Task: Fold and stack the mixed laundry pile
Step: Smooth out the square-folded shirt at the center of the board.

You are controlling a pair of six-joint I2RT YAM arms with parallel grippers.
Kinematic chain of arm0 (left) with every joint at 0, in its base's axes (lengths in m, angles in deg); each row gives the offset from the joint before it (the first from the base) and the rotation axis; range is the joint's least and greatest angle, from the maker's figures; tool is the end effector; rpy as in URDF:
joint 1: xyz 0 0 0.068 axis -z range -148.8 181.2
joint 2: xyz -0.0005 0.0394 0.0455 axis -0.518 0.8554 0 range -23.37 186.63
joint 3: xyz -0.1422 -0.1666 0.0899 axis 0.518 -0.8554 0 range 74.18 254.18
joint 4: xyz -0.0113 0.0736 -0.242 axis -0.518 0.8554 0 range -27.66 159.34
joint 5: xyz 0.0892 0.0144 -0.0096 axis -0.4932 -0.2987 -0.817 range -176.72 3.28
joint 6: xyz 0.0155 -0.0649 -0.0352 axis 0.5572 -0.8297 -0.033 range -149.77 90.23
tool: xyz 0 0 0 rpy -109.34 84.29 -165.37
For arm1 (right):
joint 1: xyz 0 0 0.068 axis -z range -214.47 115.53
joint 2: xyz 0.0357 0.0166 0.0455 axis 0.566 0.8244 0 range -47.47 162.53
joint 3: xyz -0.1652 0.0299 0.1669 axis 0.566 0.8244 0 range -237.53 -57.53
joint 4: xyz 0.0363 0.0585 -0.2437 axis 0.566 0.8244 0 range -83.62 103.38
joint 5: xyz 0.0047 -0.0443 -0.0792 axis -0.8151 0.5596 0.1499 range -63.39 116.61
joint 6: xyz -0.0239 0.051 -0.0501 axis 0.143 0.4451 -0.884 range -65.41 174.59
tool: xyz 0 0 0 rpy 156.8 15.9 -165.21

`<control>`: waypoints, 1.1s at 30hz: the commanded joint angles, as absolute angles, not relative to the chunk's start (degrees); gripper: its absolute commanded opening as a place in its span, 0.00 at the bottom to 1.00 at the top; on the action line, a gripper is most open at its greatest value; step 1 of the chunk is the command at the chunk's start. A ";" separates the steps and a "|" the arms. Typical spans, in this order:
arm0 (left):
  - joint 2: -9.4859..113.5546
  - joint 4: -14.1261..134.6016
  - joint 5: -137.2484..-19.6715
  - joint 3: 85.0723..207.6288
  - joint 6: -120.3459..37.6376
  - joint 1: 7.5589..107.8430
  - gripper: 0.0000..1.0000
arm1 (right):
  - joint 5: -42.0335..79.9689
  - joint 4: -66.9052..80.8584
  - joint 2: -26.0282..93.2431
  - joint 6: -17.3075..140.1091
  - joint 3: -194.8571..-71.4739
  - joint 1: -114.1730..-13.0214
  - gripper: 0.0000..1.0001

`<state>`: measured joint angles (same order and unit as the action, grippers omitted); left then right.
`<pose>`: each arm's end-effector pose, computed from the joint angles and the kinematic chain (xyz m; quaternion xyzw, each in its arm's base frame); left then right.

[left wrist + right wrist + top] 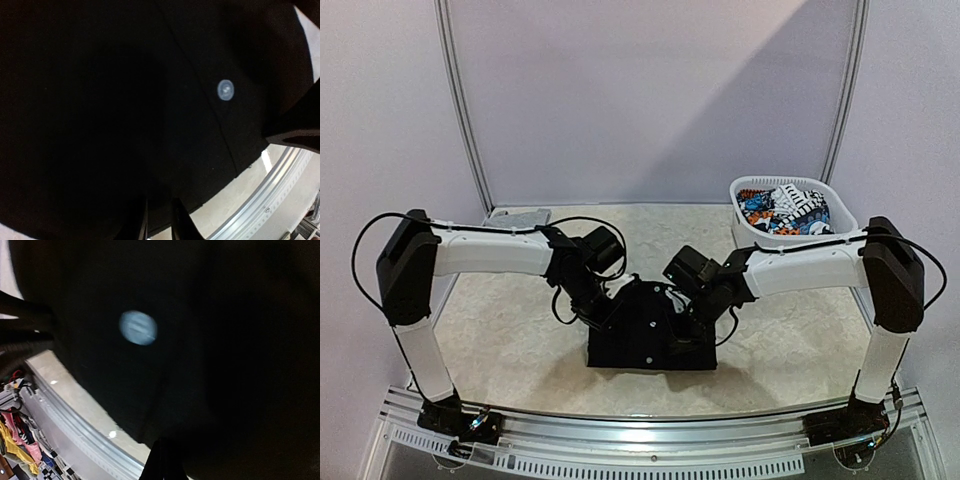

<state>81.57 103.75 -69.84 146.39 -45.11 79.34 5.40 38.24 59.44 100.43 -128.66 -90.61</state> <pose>0.2174 -0.2703 0.1254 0.2961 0.9341 -0.1954 0.0396 0.1833 0.3145 0.1176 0.1221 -0.9572 -0.2618 0.0204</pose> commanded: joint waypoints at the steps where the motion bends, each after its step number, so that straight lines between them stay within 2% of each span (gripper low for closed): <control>1: 84.35 101.19 -70.97 145.58 -47.57 77.20 0.18 | 8.63 38.41 60.09 101.42 -124.15 -90.59 0.00; 10: 83.99 100.13 -71.83 141.57 -46.95 75.17 0.16 | 12.73 40.65 58.84 105.09 -115.85 -90.51 0.00; 17: 78.45 106.41 -77.06 145.01 -46.56 74.89 0.18 | 18.87 54.80 48.67 105.82 -117.84 -90.49 0.00; 20: 76.07 108.70 -76.82 148.16 -46.39 74.88 0.18 | 22.05 59.57 44.02 106.39 -120.80 -90.05 0.00; 24: 75.22 109.11 -74.70 151.94 -46.82 74.91 0.19 | 22.36 59.03 44.61 105.41 -127.44 -88.65 0.00; 33: 85.92 109.04 -70.85 163.06 -47.33 74.88 0.19 | 18.53 57.38 59.95 100.83 -146.30 -82.68 0.00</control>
